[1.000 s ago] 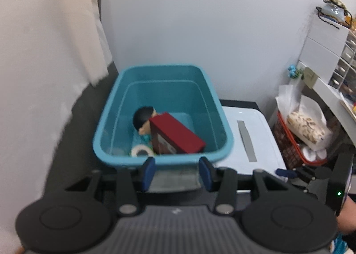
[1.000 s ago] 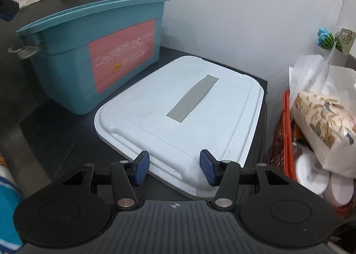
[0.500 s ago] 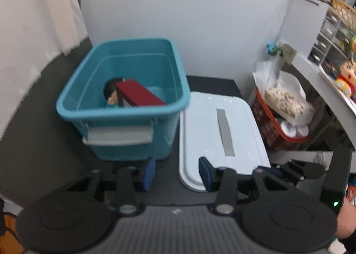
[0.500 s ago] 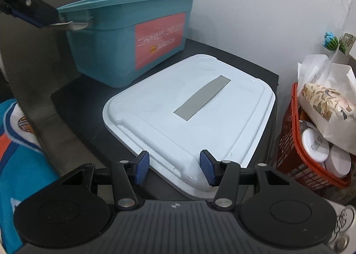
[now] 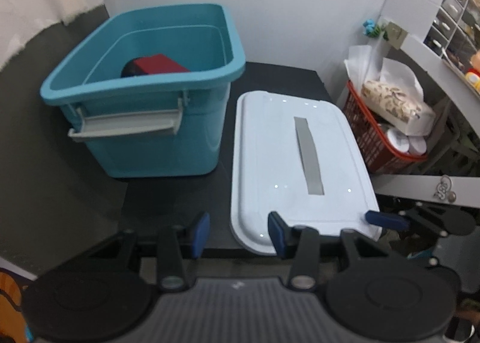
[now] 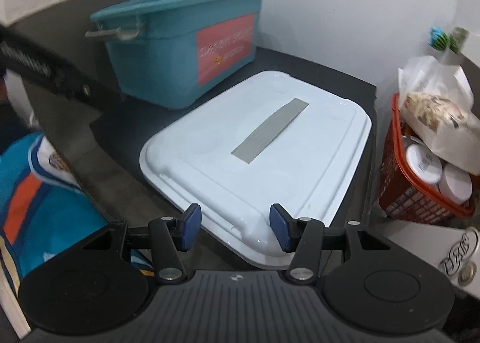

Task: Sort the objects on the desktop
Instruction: 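Close the right gripper on the edge of the white lid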

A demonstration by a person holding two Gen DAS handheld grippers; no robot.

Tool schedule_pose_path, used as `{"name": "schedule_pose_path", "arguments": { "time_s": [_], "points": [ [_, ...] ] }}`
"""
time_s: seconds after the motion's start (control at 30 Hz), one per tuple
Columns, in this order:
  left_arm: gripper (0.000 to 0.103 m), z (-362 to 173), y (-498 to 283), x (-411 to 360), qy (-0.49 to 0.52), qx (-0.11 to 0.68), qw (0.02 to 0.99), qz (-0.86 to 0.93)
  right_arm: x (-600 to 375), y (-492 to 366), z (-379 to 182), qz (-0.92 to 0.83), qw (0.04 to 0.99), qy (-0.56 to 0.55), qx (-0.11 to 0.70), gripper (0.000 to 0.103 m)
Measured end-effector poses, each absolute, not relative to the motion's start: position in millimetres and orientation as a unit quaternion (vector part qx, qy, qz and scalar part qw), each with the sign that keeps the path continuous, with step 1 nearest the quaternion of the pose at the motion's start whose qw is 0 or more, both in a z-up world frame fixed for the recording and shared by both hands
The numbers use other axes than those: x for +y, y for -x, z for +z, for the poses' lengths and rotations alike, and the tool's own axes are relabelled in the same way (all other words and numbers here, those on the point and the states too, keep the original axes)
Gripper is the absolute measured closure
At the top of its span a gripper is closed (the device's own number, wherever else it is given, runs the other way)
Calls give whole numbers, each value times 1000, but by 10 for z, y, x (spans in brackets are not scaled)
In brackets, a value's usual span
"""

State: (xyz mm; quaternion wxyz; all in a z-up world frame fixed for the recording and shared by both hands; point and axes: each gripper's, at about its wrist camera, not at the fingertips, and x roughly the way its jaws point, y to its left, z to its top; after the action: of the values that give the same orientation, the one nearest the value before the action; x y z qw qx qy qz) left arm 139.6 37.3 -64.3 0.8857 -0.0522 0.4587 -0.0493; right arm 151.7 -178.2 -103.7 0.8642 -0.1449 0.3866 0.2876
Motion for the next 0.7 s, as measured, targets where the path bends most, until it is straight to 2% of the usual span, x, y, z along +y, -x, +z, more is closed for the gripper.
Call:
{"name": "schedule_pose_path", "arguments": {
  "time_s": [0.2,0.37,0.7],
  "points": [
    [57,-758,-1498,311,54,460,884,-61,-1902,-1493,-969,241,894,66,372,31],
    [57,-869,-1574,279,54,463,882,-69,-2072,-1578,-1037,185,904,-29,384,30],
    [57,-1170,-1746,276,58,479,873,-76,-2238,-1679,-1227,110,904,-86,404,30]
  ]
}}
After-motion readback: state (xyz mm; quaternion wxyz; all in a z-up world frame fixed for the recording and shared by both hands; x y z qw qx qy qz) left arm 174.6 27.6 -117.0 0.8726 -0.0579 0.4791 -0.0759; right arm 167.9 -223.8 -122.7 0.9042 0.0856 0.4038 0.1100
